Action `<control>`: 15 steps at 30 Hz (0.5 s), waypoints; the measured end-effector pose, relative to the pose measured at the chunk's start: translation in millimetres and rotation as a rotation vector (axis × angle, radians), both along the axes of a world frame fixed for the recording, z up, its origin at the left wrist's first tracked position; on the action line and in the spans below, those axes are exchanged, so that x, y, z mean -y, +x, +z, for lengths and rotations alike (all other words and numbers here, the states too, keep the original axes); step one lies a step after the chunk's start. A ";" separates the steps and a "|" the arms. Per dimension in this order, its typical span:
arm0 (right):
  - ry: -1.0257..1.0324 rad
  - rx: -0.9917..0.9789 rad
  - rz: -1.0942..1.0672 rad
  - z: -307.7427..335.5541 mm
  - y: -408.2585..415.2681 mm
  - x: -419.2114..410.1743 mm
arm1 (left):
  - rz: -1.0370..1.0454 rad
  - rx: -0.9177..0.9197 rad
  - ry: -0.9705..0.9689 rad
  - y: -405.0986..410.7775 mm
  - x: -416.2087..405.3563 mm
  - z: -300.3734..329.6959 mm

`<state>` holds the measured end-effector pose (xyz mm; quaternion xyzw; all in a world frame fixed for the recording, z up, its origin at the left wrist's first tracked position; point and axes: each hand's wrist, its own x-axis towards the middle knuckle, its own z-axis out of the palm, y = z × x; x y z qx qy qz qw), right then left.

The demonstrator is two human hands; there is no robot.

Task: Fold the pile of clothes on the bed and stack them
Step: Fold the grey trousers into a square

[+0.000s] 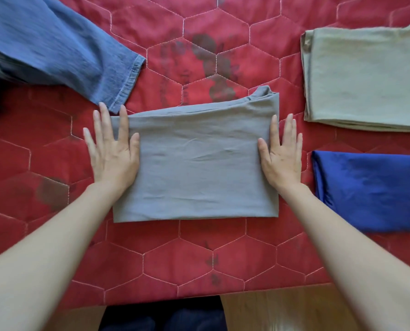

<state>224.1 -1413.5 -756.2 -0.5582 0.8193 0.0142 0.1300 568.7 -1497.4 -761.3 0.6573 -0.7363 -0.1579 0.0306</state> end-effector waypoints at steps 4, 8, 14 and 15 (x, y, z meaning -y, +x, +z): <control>-0.088 0.018 0.058 2.6 39.6 -25.7 | -0.132 0.035 -0.060 -2.7 -36.1 5.2; 0.012 -0.020 0.028 -7.1 62.3 -51.3 | -0.117 0.040 0.099 3.8 -73.5 -1.5; -0.079 0.149 -0.162 4.6 48.6 -43.3 | 0.068 -0.185 0.142 5.0 -61.3 9.7; -0.106 0.161 -0.213 8.3 44.6 -41.6 | 0.127 -0.241 0.148 5.7 -57.9 13.1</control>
